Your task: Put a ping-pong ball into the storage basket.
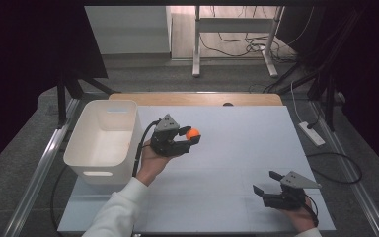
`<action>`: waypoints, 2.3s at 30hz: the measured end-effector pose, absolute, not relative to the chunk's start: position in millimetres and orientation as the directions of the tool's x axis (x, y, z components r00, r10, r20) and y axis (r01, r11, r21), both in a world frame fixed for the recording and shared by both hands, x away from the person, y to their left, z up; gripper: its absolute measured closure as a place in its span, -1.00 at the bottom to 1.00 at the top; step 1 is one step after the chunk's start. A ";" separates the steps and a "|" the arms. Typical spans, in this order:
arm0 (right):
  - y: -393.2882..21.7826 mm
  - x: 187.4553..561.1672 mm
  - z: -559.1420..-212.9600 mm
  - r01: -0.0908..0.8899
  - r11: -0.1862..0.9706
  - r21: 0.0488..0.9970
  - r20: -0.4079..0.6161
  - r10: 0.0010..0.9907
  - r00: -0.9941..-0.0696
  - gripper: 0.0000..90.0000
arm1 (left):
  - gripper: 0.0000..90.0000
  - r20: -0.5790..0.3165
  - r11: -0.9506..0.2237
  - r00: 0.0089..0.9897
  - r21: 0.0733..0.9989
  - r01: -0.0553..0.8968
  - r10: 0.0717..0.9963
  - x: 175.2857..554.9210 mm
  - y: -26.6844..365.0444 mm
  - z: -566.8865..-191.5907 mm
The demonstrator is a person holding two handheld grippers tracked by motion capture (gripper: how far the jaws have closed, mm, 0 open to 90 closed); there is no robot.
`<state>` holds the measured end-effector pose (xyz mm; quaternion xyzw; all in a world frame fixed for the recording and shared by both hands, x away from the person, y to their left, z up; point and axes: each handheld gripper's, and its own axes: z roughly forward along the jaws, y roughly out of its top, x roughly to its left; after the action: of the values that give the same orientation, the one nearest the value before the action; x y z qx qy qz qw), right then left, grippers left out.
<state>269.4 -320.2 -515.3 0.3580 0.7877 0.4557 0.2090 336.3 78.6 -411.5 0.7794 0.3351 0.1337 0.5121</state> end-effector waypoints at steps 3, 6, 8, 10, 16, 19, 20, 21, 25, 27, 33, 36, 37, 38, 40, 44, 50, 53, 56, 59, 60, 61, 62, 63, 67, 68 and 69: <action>-320.2 269.4 -515.1 0.374 0.328 0.867 -0.002 0.755 -0.656 -0.65 | 0.12 -0.136 -0.244 0.736 0.891 0.384 0.663 336.0 81.5 -409.1; -320.1 269.6 -515.3 0.374 0.326 0.868 -0.001 0.754 -0.657 -0.65 | 0.12 -0.138 -0.235 0.733 0.894 0.382 0.666 335.5 84.3 -406.8; -320.1 269.7 -515.4 0.375 0.326 0.868 0.000 0.754 -0.657 -0.65 | 0.12 -0.136 -0.233 0.731 0.896 0.379 0.669 334.8 86.5 -405.0; -320.1 269.7 -515.3 0.374 0.327 0.868 -0.001 0.754 -0.657 -0.65 | 0.12 -0.135 -0.230 0.729 0.896 0.378 0.671 334.3 88.4 -403.8; -320.1 269.8 -515.2 0.373 0.327 0.868 -0.001 0.754 -0.657 -0.65 | 0.12 -0.134 -0.220 0.721 0.901 0.374 0.680 333.1 95.1 -399.9; -320.2 269.8 -515.0 0.374 0.328 0.868 -0.003 0.755 -0.656 -0.65 | 0.12 -0.133 -0.216 0.718 0.902 0.373 0.684 332.8 97.4 -398.3; -320.2 269.9 -515.0 0.374 0.328 0.868 -0.003 0.755 -0.656 -0.65 | 0.12 -0.134 -0.213 0.716 0.903 0.372 0.685 332.6 98.2 -397.7; -320.2 269.9 -515.0 0.374 0.328 0.868 -0.003 0.755 -0.656 -0.65 | 0.12 -0.131 -0.213 0.715 0.904 0.370 0.687 332.6 99.4 -397.0; -320.1 269.9 -514.9 0.374 0.328 0.867 -0.003 0.755 -0.656 -0.65 | 0.12 -0.133 -0.206 0.711 0.906 0.369 0.691 332.3 102.4 -395.3; -320.1 269.9 -515.0 0.375 0.328 0.867 -0.002 0.755 -0.656 -0.65 | 0.12 -0.131 -0.205 0.708 0.907 0.368 0.694 332.0 104.2 -394.2; -320.7 269.9 -515.1 0.377 0.326 0.867 -0.001 0.758 -0.652 -0.65 | 0.12 -0.125 -0.198 0.697 0.910 0.363 0.706 330.9 112.1 -389.6; -320.7 270.1 -515.3 0.377 0.326 0.867 -0.001 0.758 -0.653 -0.65 | 0.12 -0.125 -0.192 0.692 0.912 0.362 0.711 330.3 115.5 -387.5; -320.7 270.1 -515.2 0.378 0.328 0.866 -0.001 0.757 -0.653 -0.65 | 0.12 -0.122 -0.191 0.690 0.913 0.360 0.713 330.1 116.8 -386.8; -320.5 270.1 -515.2 0.377 0.328 0.866 -0.002 0.757 -0.654 -0.65 | 0.12 -0.122 -0.191 0.690 0.914 0.359 0.714 330.0 117.5 -386.5; -320.4 270.1 -515.3 0.377 0.328 0.866 -0.001 0.757 -0.654 -0.65 | 0.12 -0.124 -0.186 0.686 0.915 0.359 0.717 329.7 119.1 -385.7; -320.5 270.2 -515.3 0.377 0.328 0.866 -0.002 0.757 -0.654 -0.65 | 0.12 -0.121 -0.183 0.680 0.916 0.357 0.723 329.4 122.0 -384.2; -320.8 270.2 -515.4 0.377 0.328 0.866 -0.002 0.757 -0.653 -0.65 | 0.12 -0.115 -0.181 0.673 0.918 0.353 0.731 328.9 127.6 -381.5; -320.8 270.4 -515.3 0.377 0.329 0.866 -0.003 0.757 -0.654 -0.65 | 0.12 -0.113 -0.177 0.665 0.919 0.353 0.738 328.2 129.8 -380.6; -320.4 270.4 -515.0 0.373 0.330 0.867 -0.005 0.755 -0.656 -0.65 | 0.12 -0.106 -0.181 0.660 0.919 0.351 0.743 327.5 131.8 -379.1; -320.3 270.7 -515.2 0.372 0.328 0.868 -0.004 0.754 -0.657 -0.65 | 0.12 -0.104 -0.180 0.657 0.919 0.350 0.747 327.1 133.7 -377.7; -320.4 270.7 -515.2 0.371 0.328 0.868 -0.004 0.754 -0.657 -0.65 | 0.12 -0.104 -0.178 0.655 0.920 0.350 0.748 327.1 134.5 -377.2; -320.5 270.8 -515.1 0.371 0.329 0.869 -0.004 0.754 -0.657 -0.65 | 0.12 -0.103 -0.179 0.653 0.920 0.350 0.750 327.1 135.5 -376.7; -320.5 270.8 -515.1 0.371 0.328 0.868 -0.004 0.754 -0.657 -0.65 | 0.12 -0.104 -0.177 0.652 0.920 0.350 0.751 327.1 136.2 -376.5; -320.5 270.8 -515.2 0.371 0.328 0.869 -0.004 0.754 -0.657 -0.65 | 0.12 -0.104 -0.175 0.649 0.920 0.350 0.754 327.1 137.0 -376.3; -320.6 270.8 -515.2 0.371 0.329 0.869 -0.004 0.753 -0.657 -0.65 | 0.12 -0.103 -0.173 0.643 0.920 0.351 0.759 327.2 139.9 -375.9; -320.7 270.8 -515.1 0.371 0.328 0.869 -0.004 0.754 -0.657 -0.65 | 0.12 -0.101 -0.174 0.642 0.920 0.351 0.760 327.2 140.9 -375.6; -320.7 270.8 -515.1 0.371 0.328 0.869 -0.004 0.754 -0.657 -0.65 | 0.12 -0.101 -0.174 0.641 0.920 0.351 0.761 327.1 141.8 -375.2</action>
<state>270.8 -320.7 -515.1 0.3571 0.7874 0.4566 0.2096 327.1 141.8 -375.2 0.7407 0.3754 0.1961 0.5216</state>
